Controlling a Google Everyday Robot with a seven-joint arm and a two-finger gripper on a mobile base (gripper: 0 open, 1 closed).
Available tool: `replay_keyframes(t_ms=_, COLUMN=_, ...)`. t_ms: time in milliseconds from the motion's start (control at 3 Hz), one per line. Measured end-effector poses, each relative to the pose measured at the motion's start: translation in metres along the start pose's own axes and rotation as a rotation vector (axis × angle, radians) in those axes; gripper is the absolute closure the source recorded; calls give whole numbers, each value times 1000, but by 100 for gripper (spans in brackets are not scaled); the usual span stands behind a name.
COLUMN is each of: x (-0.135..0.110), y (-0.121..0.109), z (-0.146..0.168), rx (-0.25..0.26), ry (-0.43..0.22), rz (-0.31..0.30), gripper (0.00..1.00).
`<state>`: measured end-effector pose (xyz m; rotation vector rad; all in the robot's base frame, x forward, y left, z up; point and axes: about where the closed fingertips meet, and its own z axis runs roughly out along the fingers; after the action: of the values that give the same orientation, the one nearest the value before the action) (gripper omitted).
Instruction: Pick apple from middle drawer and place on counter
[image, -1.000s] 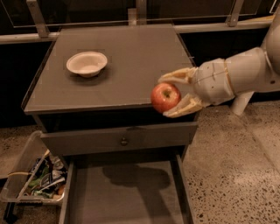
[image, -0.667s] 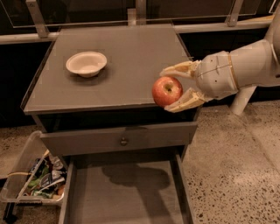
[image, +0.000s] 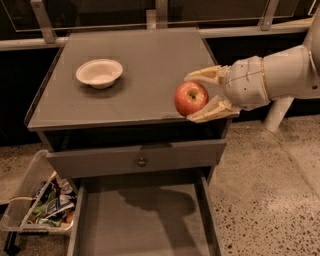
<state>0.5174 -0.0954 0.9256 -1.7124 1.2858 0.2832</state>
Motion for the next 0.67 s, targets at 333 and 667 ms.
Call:
replay_keyframes(t_ms=333, x=12, y=-40, z=-1, rx=95, ry=18, rz=24, gripper=100)
replay_keyframes(t_ms=667, x=31, y=-78, z=-4, rx=203, ry=31, rz=79, gripper=100)
